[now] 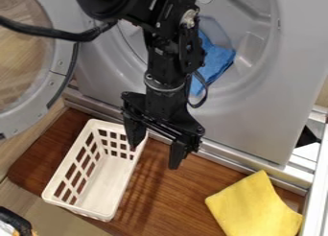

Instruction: Moved the yellow cloth near the white dish

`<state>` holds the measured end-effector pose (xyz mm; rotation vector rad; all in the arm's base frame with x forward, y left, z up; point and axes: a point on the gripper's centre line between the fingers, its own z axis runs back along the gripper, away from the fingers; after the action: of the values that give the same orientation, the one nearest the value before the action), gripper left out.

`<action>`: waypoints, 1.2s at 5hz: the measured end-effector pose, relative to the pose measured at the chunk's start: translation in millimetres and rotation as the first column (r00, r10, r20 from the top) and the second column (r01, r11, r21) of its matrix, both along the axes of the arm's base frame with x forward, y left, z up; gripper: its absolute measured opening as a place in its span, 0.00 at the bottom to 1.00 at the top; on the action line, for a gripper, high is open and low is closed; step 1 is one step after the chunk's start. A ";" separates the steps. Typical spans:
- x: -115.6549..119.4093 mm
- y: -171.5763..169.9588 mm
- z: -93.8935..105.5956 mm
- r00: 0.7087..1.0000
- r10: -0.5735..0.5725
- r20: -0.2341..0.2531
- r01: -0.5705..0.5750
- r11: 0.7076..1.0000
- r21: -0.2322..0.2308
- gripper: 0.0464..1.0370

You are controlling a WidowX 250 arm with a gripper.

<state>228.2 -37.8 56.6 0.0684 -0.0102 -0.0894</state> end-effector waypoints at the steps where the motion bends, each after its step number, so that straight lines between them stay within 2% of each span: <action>1: -1.6 -1.0 -5.3 1.000 0.001 -0.019 -0.001 1.000 -0.002 0.96; 2: 9.1 -24.7 -18.3 0.997 -0.078 -0.016 0.078 0.996 -0.048 0.96; 4: 23.4 -78.9 -42.4 0.979 -0.205 -0.009 0.204 0.979 -0.019 0.96; 5: 23.3 -95.0 -63.8 0.969 -0.247 0.023 0.247 0.969 0.020 0.96; 6: 24.3 -96.1 -90.0 0.964 -0.267 0.002 0.266 0.963 0.032 0.96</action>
<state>252.5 -133.9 -33.4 0.0983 -0.0246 -0.3591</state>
